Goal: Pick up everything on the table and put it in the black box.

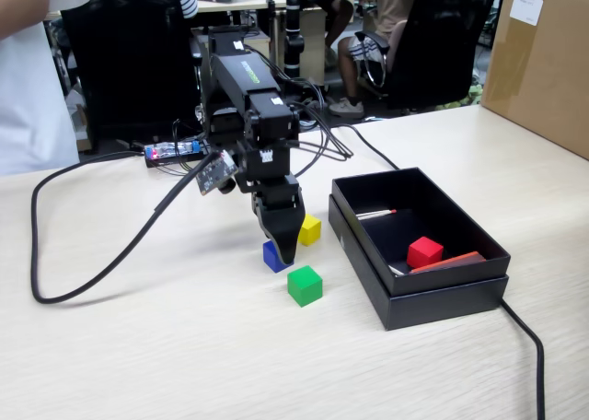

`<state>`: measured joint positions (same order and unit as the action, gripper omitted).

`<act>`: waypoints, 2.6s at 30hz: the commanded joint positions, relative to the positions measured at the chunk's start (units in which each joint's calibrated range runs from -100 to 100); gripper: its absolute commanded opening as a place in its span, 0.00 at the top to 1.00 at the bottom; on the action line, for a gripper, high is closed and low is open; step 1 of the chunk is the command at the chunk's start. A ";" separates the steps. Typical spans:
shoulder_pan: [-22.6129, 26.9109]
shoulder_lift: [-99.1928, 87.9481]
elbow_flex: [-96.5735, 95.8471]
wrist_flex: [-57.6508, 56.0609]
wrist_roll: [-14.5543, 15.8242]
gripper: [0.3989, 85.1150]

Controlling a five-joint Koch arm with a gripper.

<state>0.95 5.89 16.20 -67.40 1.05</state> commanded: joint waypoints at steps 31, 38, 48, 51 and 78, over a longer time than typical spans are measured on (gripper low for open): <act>15.78 12.30 34.75 -2.10 4.25 0.88; 15.82 10.00 34.48 -2.10 3.76 0.66; 14.36 -23.73 16.44 -2.19 3.22 0.53; 12.36 -37.27 2.84 -2.10 2.98 0.49; 7.81 -8.59 -9.40 2.22 4.59 0.52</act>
<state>8.77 -2.39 2.78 -65.23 4.71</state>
